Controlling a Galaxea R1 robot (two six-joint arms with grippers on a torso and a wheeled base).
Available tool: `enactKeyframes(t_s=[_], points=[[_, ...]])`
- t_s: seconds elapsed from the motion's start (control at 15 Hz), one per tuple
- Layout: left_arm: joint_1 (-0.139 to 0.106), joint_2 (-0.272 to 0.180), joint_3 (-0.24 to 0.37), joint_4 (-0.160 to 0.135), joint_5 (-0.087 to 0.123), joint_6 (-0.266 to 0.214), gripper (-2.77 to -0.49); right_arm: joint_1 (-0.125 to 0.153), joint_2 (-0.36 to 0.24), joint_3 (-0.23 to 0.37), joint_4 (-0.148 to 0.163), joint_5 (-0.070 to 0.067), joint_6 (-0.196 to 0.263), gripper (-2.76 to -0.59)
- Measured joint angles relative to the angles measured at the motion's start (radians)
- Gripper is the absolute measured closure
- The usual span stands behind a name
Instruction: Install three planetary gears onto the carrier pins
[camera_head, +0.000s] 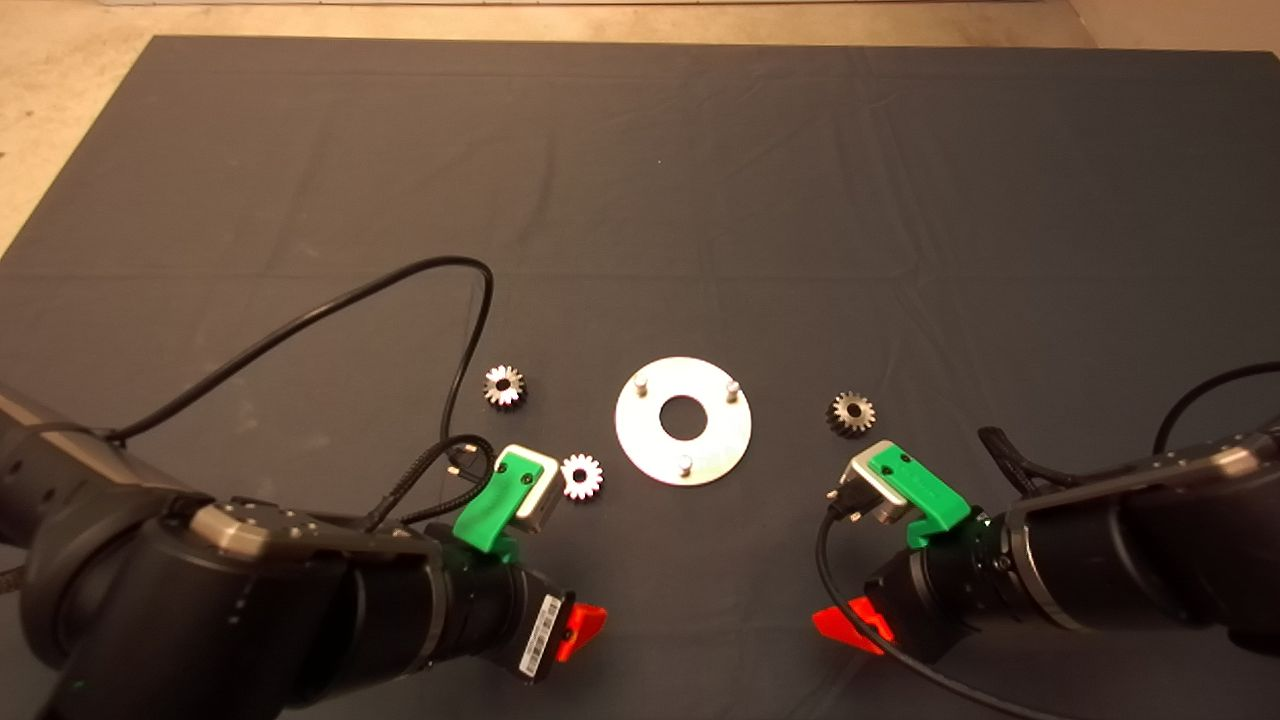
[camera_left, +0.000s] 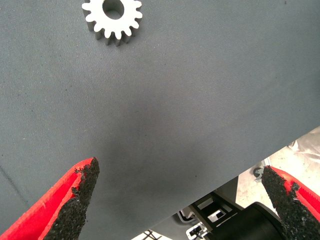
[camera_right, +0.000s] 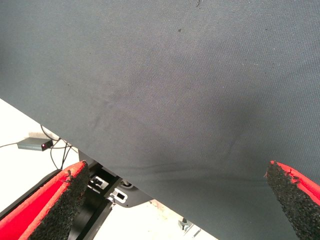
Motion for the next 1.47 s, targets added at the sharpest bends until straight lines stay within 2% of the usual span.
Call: enactKeyframes(t_s=[0.87,1.07,1.27,1.47], points=[[0.0,0.0,0.0,0.004,0.0,0.0,-2.33,0.0,-0.014,0.0,0.0,0.001,0.001,-2.64],[0.0,0.0,0.0,0.004,0.0,0.0,-2.33,0.014,-0.073,-0.002,0.0,0.0,-0.039,-2.64],[0.0,0.006,0.0,0.004,0.0,0.0,-2.33,0.033,-0.119,-0.03,0.0,-0.001,-0.088,-2.64],[0.0,0.015,0.001,0.005,-0.001,0.0,-2.33,0.056,-0.128,-0.057,0.0,-0.001,-0.12,-2.64]])
